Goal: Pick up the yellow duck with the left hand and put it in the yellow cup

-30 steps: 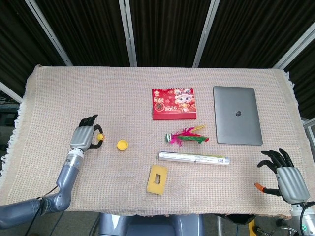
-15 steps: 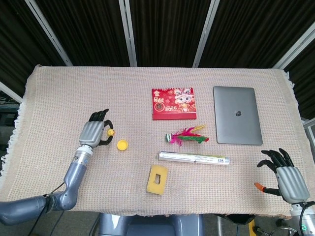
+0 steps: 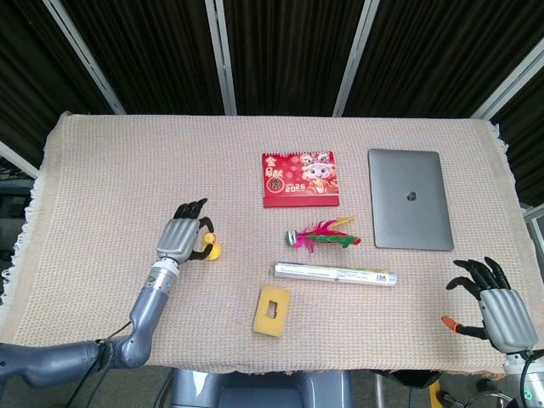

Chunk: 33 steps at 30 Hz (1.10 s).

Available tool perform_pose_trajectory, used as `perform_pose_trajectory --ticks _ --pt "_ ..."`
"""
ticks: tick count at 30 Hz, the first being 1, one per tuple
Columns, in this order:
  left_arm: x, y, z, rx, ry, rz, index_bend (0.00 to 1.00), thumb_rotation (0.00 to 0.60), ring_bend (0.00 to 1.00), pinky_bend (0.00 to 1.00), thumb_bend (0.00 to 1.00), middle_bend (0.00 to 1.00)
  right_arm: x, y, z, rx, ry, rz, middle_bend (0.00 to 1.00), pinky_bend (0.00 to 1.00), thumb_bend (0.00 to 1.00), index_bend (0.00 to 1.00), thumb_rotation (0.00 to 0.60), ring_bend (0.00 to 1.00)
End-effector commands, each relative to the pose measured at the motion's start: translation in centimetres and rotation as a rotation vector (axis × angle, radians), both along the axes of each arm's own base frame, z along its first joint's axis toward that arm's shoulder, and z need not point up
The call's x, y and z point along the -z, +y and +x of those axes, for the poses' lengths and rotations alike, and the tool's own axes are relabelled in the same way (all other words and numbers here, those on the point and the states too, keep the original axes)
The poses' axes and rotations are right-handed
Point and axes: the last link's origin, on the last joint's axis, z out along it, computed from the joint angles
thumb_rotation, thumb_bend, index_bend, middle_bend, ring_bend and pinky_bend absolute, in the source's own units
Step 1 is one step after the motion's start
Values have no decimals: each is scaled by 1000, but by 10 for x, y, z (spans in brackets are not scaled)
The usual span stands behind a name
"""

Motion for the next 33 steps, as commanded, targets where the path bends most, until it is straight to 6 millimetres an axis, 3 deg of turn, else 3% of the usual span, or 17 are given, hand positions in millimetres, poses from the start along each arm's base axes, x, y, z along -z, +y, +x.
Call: perform_pose_trajectory --ticks 1,12,24,33 --pt "2 -5 -2 -4 -2 -6 475 600 0 0 382 0 0 0 0 0 0 0 165 54 21 432 600 123" --pt "-1 -23 -14 4 29 -17 474 600 0 0 383 0 0 2 1 -5 4 -6 165 53 20 432 600 123" --pt "3 -11 -14 -13 35 -6 474 600 0 0 384 0 0 0 1 -4 -5 -1 164 54 21 432 600 123" --pt "13 -12 -6 -10 20 -25 474 600 0 0 384 0 -1 0 1 -5 -7 -2 163 54 21 432 600 123"
